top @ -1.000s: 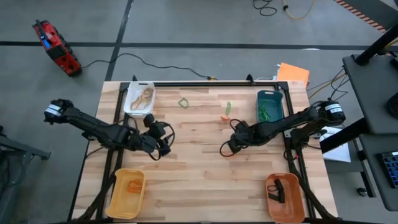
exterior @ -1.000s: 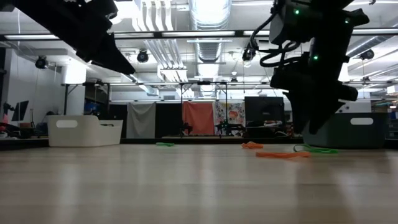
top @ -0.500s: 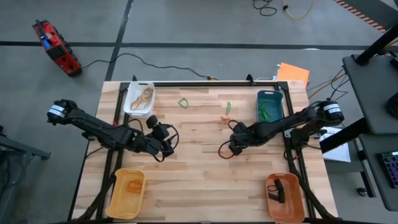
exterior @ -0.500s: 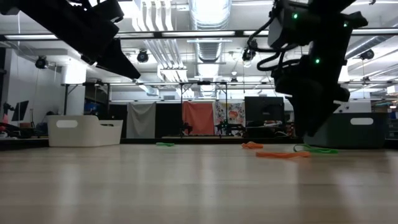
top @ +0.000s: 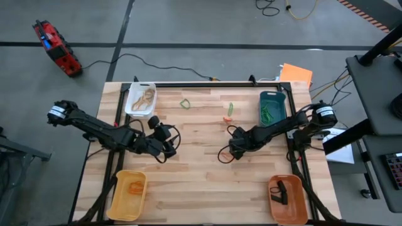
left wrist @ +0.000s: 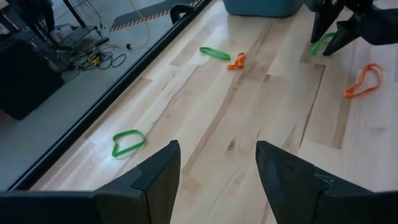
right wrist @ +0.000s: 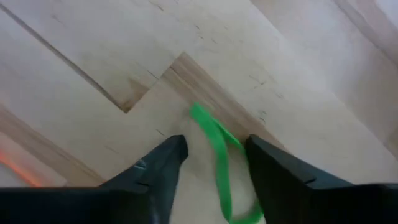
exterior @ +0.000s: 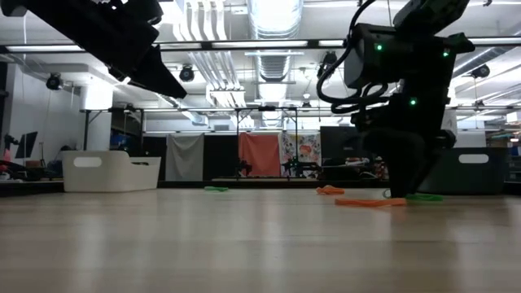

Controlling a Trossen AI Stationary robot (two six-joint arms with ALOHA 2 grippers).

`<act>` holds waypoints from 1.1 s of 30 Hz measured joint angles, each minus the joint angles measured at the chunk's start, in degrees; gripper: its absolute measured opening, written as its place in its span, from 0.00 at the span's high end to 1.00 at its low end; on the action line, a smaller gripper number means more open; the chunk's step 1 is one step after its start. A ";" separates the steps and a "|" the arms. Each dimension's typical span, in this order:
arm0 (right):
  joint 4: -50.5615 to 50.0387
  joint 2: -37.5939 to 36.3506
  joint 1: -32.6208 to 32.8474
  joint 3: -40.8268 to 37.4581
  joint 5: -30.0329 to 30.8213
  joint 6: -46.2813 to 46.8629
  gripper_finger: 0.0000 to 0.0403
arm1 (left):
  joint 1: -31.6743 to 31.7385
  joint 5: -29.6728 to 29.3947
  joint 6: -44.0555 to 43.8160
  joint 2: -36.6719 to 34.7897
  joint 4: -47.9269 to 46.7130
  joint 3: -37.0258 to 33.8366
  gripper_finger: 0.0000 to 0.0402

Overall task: Sort rubber bands into baskets
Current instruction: Put the green rubber band into the blue bin

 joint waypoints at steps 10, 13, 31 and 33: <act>0.07 -0.75 -0.07 -0.11 0.13 -2.70 0.95 | 0.00 -0.07 1.29 0.00 0.01 0.27 0.52; -2.64 -1.08 -0.11 1.74 -0.40 -3.30 0.97 | 0.00 -0.06 1.31 0.00 -0.11 0.27 0.52; -12.92 -2.00 -2.44 31.74 0.17 -26.49 0.98 | 0.00 -0.02 1.33 0.00 -0.11 0.21 0.52; -15.12 -2.00 -3.63 33.95 0.28 -28.06 0.98 | 0.00 -0.02 1.33 0.00 -0.11 0.18 0.52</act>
